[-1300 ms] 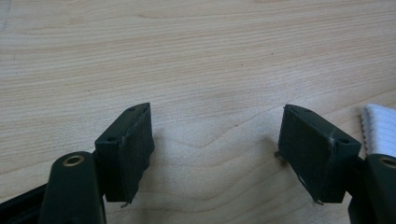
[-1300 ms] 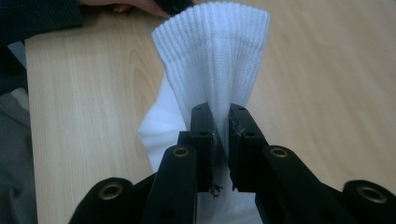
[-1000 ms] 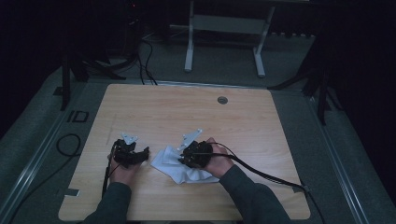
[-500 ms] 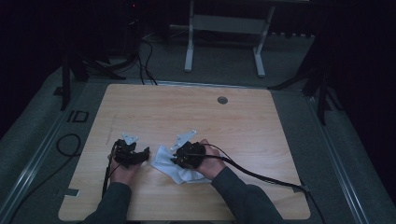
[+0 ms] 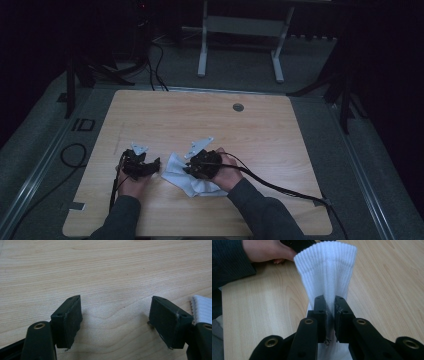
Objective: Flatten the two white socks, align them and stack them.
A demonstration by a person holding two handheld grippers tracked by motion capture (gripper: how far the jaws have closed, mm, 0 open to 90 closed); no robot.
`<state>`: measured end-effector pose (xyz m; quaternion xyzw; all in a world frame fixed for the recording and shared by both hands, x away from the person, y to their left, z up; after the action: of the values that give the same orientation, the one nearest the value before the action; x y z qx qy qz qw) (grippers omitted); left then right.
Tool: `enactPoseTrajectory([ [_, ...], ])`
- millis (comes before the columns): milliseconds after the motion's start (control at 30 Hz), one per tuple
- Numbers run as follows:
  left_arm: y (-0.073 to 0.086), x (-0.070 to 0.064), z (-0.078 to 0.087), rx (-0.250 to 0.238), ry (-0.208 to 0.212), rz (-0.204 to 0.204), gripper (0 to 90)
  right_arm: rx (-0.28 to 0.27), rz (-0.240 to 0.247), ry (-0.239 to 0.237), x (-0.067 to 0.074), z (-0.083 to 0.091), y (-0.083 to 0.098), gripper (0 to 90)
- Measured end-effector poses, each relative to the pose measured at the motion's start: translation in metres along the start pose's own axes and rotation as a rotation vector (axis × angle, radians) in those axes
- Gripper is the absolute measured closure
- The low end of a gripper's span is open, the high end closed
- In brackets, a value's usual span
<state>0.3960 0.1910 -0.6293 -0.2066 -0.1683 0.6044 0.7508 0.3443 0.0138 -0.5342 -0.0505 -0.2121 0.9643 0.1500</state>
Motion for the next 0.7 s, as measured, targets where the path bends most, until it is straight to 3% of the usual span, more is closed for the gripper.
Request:
enactPoseTrajectory([
  [233, 0.0, 0.0, 0.0, 0.0, 0.0, -0.001, 26.5, -0.001, -0.025, -0.002, -0.002, -0.014, 0.0, 81.0],
  [367, 0.0, -0.001, 0.0, 0.001, 0.002, -0.001, 26.5, 0.024, -0.032, -0.012, -0.002, -0.035, 0.002, 80.9],
  [700, 0.0, -0.001, 0.0, 0.002, 0.002, -0.002, 26.5, 0.062, -0.078, -0.014, -0.008, -0.059, 0.006, 81.1],
])
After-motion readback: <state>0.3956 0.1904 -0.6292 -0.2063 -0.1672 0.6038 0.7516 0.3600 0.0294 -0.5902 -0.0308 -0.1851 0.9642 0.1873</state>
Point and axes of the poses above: each handheld gripper's, and its own axes: z roughly backward along the jaws, y roughly out of its underside, x roughly to its left, the point moved 9 cm from there along -z, roughly forward along the jaws, and after that the axes turned 15 degrees about x, right-handed, at the moved point
